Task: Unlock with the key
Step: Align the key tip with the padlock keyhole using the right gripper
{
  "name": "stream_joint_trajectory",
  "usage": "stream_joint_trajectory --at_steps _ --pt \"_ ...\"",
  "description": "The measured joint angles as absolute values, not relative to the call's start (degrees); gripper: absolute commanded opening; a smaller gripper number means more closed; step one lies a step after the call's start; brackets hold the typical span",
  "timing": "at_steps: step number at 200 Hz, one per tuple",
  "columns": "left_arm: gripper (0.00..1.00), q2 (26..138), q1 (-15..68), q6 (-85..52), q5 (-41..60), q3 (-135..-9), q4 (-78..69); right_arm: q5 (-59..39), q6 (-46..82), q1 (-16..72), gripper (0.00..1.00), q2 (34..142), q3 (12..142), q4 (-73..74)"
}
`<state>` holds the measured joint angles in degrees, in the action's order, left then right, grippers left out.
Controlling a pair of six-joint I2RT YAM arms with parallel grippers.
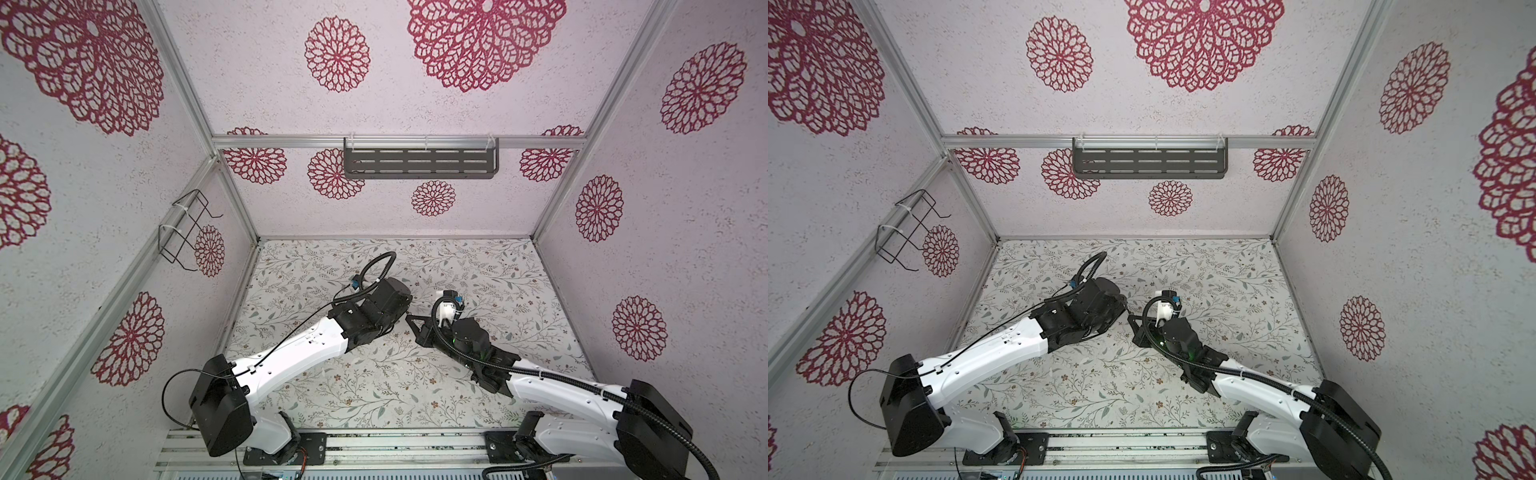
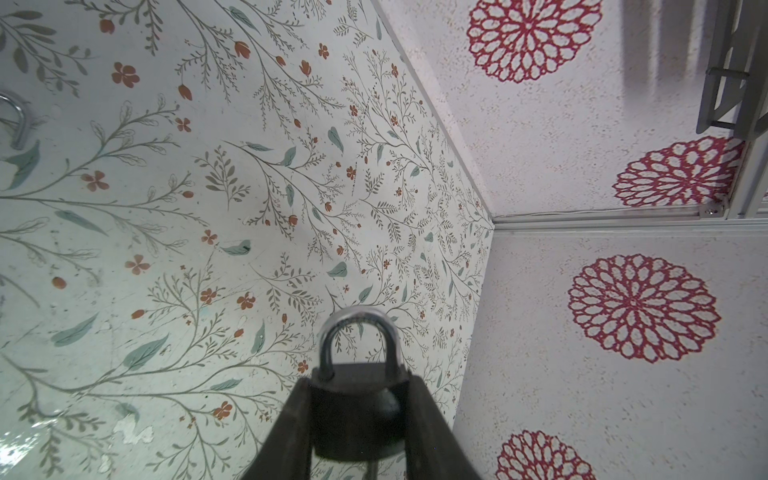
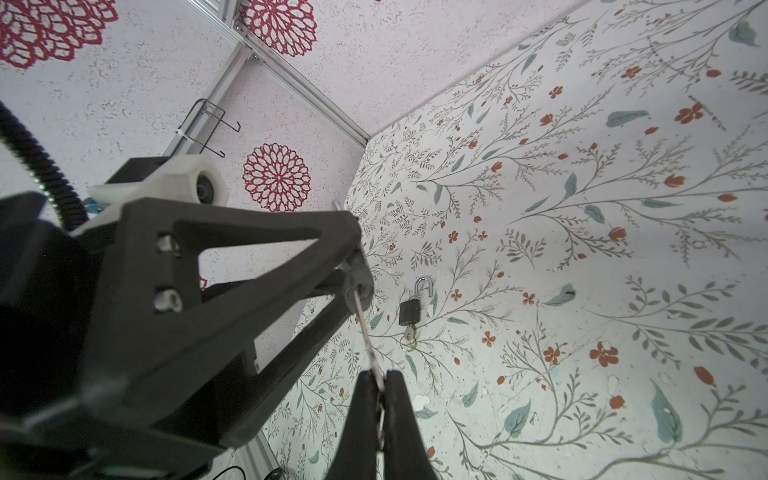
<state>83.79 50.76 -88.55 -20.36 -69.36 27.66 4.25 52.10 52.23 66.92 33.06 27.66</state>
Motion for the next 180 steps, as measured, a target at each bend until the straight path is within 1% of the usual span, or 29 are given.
stream_joint_trajectory --at_steps 114,180 --pt "0.0 83.8 50.8 -88.6 -20.0 -69.4 26.0 3.8 50.5 52.3 0.0 68.7 34.1 25.4" --pt "0.0 83.8 50.7 -88.6 -20.1 -69.2 25.1 4.5 47.1 52.3 0.0 66.4 35.9 21.3"
